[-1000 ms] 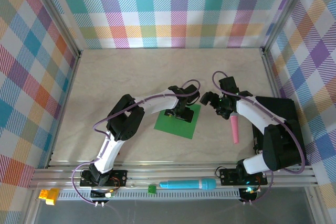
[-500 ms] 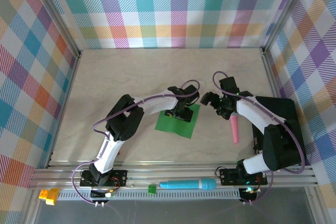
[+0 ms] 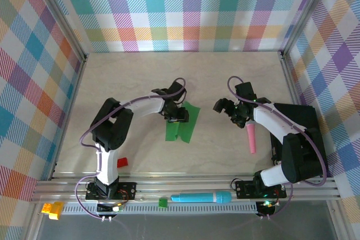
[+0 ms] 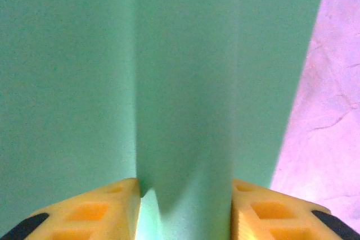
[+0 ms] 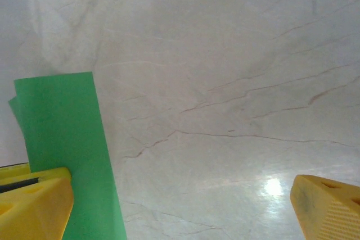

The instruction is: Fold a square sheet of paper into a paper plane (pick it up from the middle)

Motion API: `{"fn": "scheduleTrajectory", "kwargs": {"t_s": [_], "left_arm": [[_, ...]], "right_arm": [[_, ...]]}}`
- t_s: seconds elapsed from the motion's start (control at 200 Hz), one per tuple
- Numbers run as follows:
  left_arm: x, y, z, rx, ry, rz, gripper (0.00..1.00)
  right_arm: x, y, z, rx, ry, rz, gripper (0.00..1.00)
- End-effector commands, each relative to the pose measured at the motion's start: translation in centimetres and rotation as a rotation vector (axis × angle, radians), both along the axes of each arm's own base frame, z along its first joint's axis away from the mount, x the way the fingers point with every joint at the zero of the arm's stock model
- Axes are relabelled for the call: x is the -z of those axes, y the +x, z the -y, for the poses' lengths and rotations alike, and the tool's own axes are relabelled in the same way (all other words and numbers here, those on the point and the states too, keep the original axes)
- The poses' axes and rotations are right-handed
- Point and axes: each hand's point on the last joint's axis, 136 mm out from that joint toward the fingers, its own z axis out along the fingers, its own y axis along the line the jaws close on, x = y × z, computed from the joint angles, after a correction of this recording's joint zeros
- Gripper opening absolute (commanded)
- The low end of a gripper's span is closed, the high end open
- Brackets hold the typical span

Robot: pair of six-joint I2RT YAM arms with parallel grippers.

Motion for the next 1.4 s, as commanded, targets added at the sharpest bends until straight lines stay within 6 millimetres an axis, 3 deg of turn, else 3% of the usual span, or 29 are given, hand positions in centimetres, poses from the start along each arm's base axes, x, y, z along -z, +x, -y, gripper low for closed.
{"fn": "scheduleTrajectory", "kwargs": {"t_s": [0.0,0.175,0.29,0.405,0.565,0.775,0.905,1.035,1.16,1.395], "left_arm": [[-5.2,0.1,2.6,0.013,-0.234,0.045,0.38],[-9.6,0.5,4.2,-0.031,-0.453,0.119,0.37],[-9.6,0.7,4.2,-0.076,-0.517,0.132,0.36],[-7.2,0.8,4.0,-0.126,-0.514,0.093,0.35],[-3.4,0.8,3.2,-0.179,-0.451,0.058,0.33],[0.5,0.2,1.4,-0.209,-0.324,0.032,0.32],[1.6,-0.1,0.7,-0.210,-0.279,0.022,0.31],[2.2,-0.2,0.2,-0.206,-0.244,0.023,0.31],[3.0,-0.5,-0.2,-0.201,-0.210,0.009,0.31],[4.5,-1.1,-0.9,-0.195,-0.156,-0.017,0.29]], "right_arm": [[-1.5,0.2,-1.5,-0.065,0.090,0.059,0.99],[-3.3,0.5,-3.6,-0.136,0.219,0.132,1.00],[-4.5,0.5,-4.6,-0.177,0.288,0.197,0.97],[-4.7,0.2,-5.2,-0.206,0.329,0.224,0.92],[-3.4,-0.6,-5.8,-0.224,0.342,0.182,0.82],[-1.0,-1.5,-7.4,-0.258,0.339,0.103,0.61],[0.5,-1.7,-8.6,-0.280,0.304,0.042,0.40],[1.5,-1.6,-10.2,-0.318,0.281,0.013,0.28],[2.5,-1.6,-11.8,-0.352,0.272,-0.029,0.18],[4.8,-1.4,-13.3,-0.374,0.243,-0.106,0.12]]}}
